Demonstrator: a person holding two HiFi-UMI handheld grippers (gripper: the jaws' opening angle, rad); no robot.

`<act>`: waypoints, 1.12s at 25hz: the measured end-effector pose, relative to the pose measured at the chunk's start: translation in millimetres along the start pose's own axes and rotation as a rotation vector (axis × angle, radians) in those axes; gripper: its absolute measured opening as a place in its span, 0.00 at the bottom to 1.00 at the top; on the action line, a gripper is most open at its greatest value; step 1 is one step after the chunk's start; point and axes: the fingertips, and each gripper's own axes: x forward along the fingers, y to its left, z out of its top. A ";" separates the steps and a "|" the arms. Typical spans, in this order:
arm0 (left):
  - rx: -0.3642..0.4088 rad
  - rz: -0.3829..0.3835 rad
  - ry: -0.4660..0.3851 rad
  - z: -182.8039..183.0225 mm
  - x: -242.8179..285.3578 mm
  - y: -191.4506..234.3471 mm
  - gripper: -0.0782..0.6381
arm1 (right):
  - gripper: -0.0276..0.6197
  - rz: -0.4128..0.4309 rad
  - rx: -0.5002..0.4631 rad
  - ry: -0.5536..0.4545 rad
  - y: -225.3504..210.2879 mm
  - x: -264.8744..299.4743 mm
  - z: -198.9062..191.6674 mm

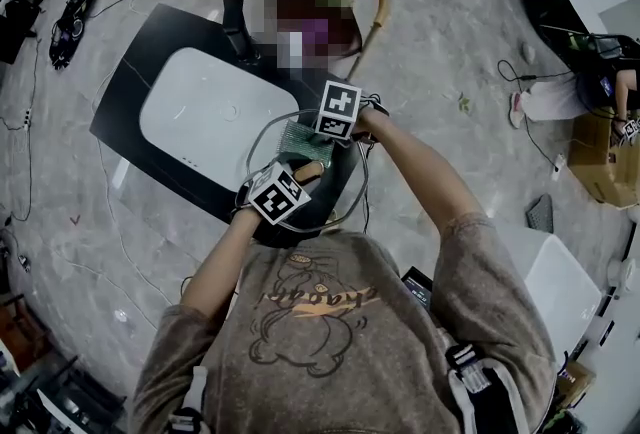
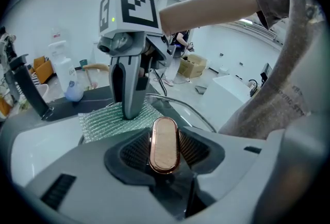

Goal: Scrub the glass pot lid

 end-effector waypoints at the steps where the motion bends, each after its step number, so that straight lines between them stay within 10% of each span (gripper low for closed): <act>1: 0.000 0.001 0.000 0.1 -0.1 -0.2 0.36 | 0.19 0.007 -0.009 0.009 0.6 0.8 0.5; 28: -0.033 -0.001 -0.014 -0.5 1.5 3.7 0.36 | 0.19 0.143 -0.250 0.160 19.3 34.6 58.7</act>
